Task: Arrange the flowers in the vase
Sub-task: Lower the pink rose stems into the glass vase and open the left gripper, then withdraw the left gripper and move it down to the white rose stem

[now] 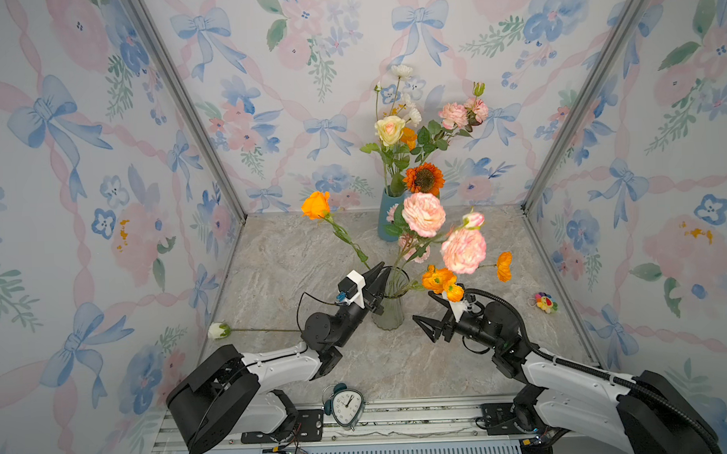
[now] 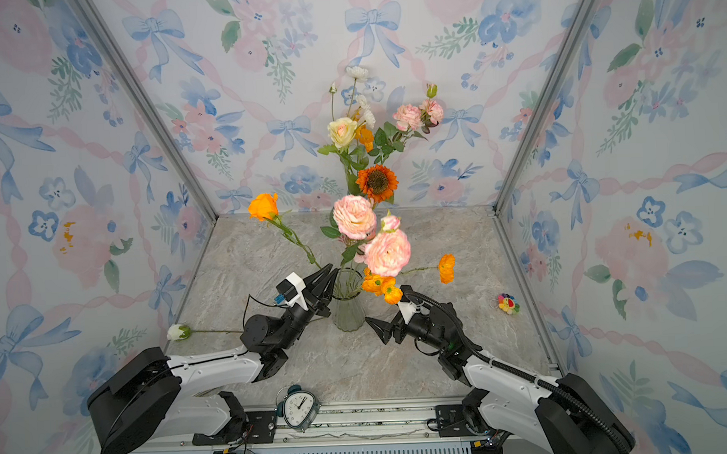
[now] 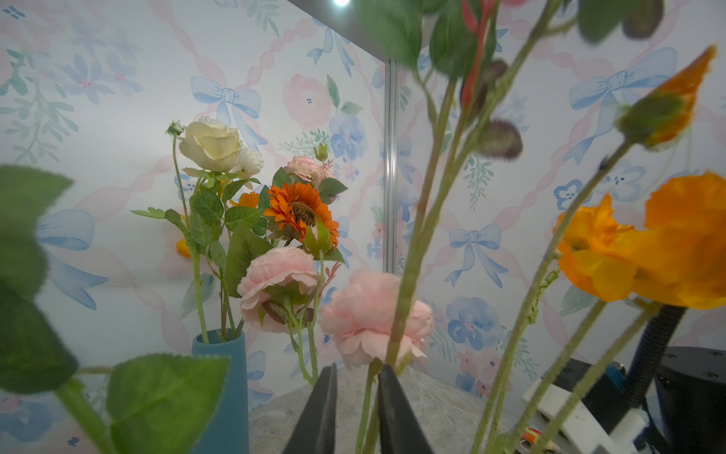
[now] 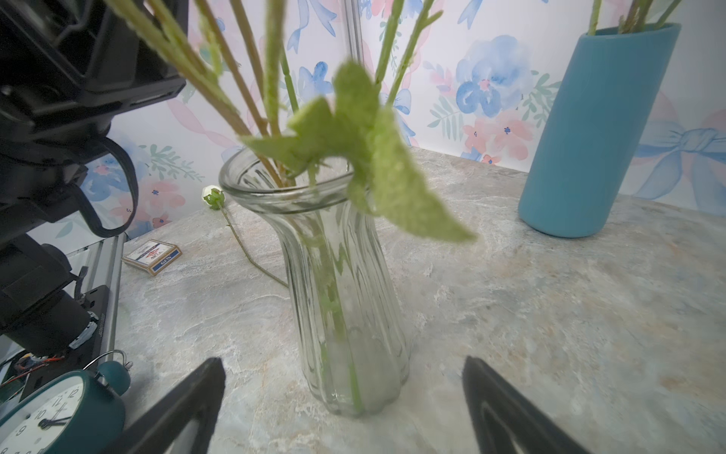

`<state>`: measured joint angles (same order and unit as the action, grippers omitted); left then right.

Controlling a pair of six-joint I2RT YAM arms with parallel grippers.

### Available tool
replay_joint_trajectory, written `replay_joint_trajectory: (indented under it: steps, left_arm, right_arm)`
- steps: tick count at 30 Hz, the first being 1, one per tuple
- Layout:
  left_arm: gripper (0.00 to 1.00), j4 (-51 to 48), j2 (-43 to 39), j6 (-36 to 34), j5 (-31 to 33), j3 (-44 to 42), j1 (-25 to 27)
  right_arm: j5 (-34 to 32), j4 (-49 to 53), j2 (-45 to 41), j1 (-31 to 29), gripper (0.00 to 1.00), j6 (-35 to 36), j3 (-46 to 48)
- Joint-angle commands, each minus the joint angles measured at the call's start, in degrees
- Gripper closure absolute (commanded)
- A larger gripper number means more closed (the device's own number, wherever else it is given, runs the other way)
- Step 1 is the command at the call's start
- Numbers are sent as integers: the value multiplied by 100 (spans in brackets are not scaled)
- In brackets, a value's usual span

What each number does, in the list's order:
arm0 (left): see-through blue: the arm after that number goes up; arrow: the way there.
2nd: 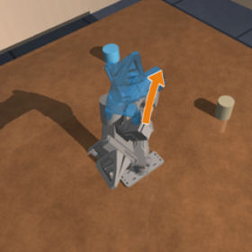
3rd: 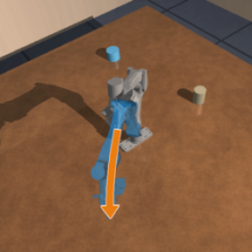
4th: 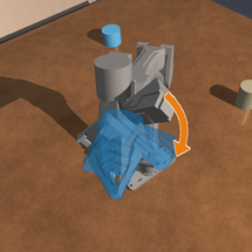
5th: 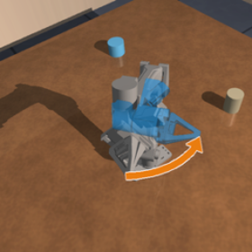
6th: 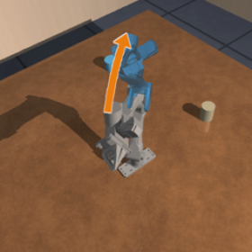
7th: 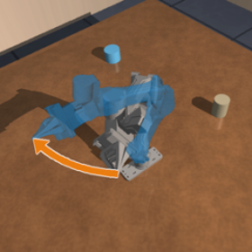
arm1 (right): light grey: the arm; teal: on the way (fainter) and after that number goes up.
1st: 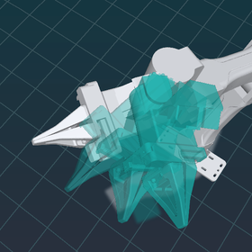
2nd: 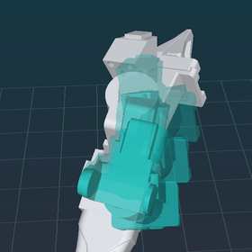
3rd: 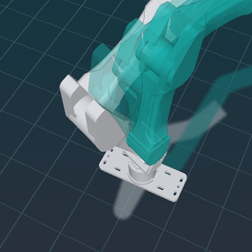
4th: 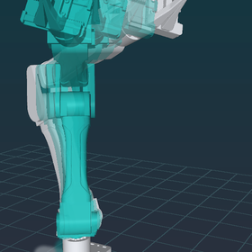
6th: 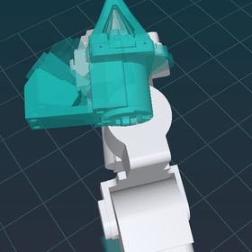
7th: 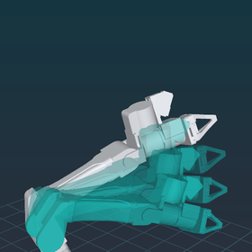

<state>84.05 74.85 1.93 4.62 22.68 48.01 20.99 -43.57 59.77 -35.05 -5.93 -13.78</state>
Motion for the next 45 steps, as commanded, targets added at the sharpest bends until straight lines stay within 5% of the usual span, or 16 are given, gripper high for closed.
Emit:
replay_joint_trajectory:
  steps: [1, 6, 11, 19, 23, 26, 30, 36, 45]
  left_arm:
    - [74, 182, -1, 112, 117, -144, 33]
    - [72, 67, -424, 287, 209, -343, 33]
    - [68, -1234, -1450, 451, 496, -384, 33]
    - [65, -6123, -3330, 1323, 2229, 698, 7]
    - [64, -7995, -3701, 2697, 3043, 1122, -158]
    - [49, -9323, -3711, 4031, 3334, 1296, -502]
    - [35, -10209, -3380, 5174, 2266, 1183, -1596]
    - [38, -10708, -2628, 7715, 1461, 759, -2742]
    - [40, -11494, -2203, 10064, 2154, 665, -2935]
  right_arm:
    - [-101, -31, -219, -68, 3, 85, 70]
    - [-356, 1816, -1429, -318, 3, 16, -102]
    - [-1221, 4077, -2851, -888, 3, 195, -516]
    - [-1692, 5379, -3359, -960, 3, 141, -889]
    - [-1674, 5342, -3198, -959, 3, -68, -878]
    - [-1870, 5120, -3208, -922, 3, -358, -659]
    - [-1622, 5036, -3111, -440, 3, -828, -444]
    - [-693, 5165, -2946, 311, 3, -987, -303]
    - [318, 5035, -2148, 701, 3, -1059, -386]
